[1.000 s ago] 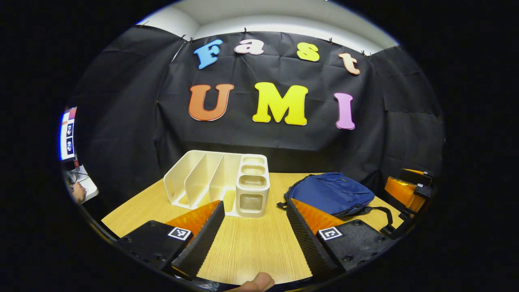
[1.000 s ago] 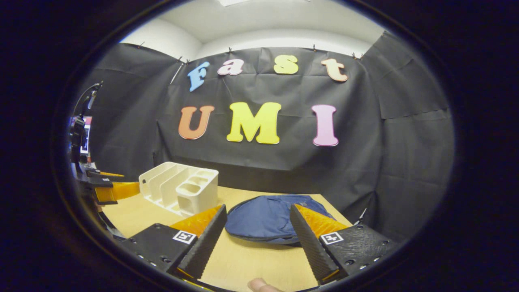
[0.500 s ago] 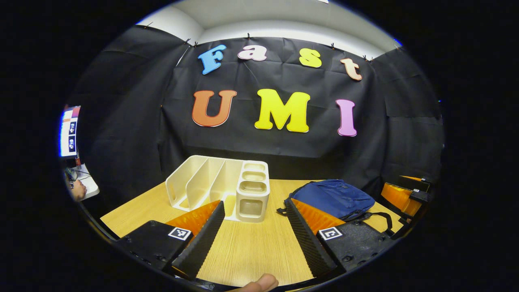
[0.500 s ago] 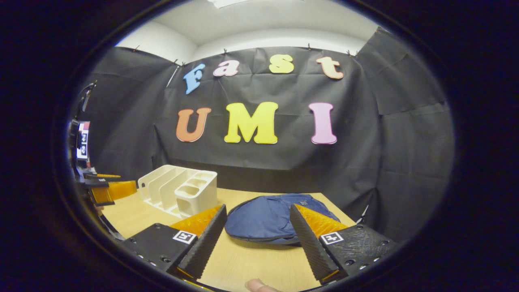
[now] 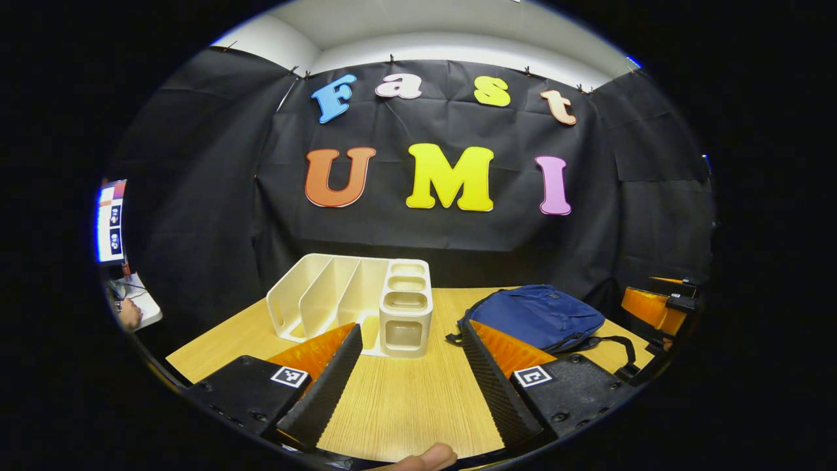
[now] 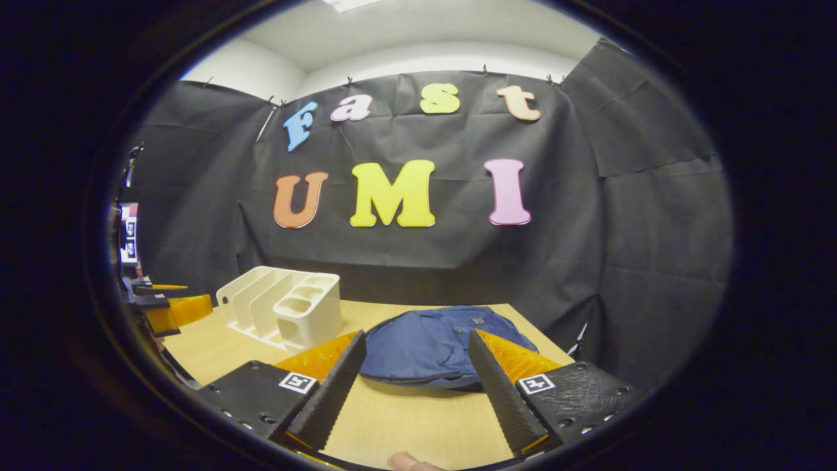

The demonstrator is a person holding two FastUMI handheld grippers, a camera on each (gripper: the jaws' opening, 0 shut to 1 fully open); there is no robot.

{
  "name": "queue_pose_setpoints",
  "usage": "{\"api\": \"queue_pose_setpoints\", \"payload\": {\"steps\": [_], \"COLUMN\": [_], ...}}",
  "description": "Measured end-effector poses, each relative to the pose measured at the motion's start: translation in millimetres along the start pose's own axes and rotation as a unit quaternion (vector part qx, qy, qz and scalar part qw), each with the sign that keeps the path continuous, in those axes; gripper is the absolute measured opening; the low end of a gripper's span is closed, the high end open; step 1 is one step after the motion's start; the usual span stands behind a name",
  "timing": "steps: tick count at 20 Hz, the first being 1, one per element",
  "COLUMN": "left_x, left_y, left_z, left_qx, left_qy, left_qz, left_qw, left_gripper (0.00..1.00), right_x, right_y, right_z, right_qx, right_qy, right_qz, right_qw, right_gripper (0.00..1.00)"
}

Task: Open the schoolbag, grab two books from the bookshelf and put them into the schoolbag.

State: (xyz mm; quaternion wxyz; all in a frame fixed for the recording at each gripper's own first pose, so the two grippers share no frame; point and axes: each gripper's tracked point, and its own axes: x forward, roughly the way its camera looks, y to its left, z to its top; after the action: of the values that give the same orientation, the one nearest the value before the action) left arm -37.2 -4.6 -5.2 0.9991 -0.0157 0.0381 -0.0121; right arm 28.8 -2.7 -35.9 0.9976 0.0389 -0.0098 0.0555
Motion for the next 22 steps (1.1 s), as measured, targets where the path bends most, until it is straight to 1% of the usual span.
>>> {"api": "queue_pose_setpoints", "payload": {"steps": [4,7,8,17,18,22], "left_x": [0,-2,-2,-1,0,0], "left_y": [-2,-5,-7,-14,-14,-17], "left_z": [-3,-1,-1,-6,-7,-10], "left_qx": [-0.001,0.005,0.005,0.011,0.011,0.015], "left_qy": [0.005,0.004,0.005,0.014,0.015,0.021], "left_qz": [-0.003,-0.004,-0.005,-0.012,-0.012,-0.012], "left_qw": [1.0,1.0,1.0,1.0,1.0,1.0], "left_gripper": [0.98,0.98,0.98,0.98,0.98,0.98], "right_x": [-1,-3,-3,-3,-2,-1], "right_y": [-5,-1,-1,5,5,5], "right_z": [-1,-5,-5,-8,-9,-14], "right_qx": [0.004,-0.005,-0.008,-0.015,-0.015,-0.013], "right_qy": [0.003,0.005,0.004,0.009,0.011,0.02], "right_qz": [-0.008,-0.005,-0.003,0.002,0.001,0.002], "right_qw": [1.0,1.0,1.0,1.0,1.0,1.0], "right_gripper": [0.96,0.98,0.96,0.95,0.98,0.98]}}
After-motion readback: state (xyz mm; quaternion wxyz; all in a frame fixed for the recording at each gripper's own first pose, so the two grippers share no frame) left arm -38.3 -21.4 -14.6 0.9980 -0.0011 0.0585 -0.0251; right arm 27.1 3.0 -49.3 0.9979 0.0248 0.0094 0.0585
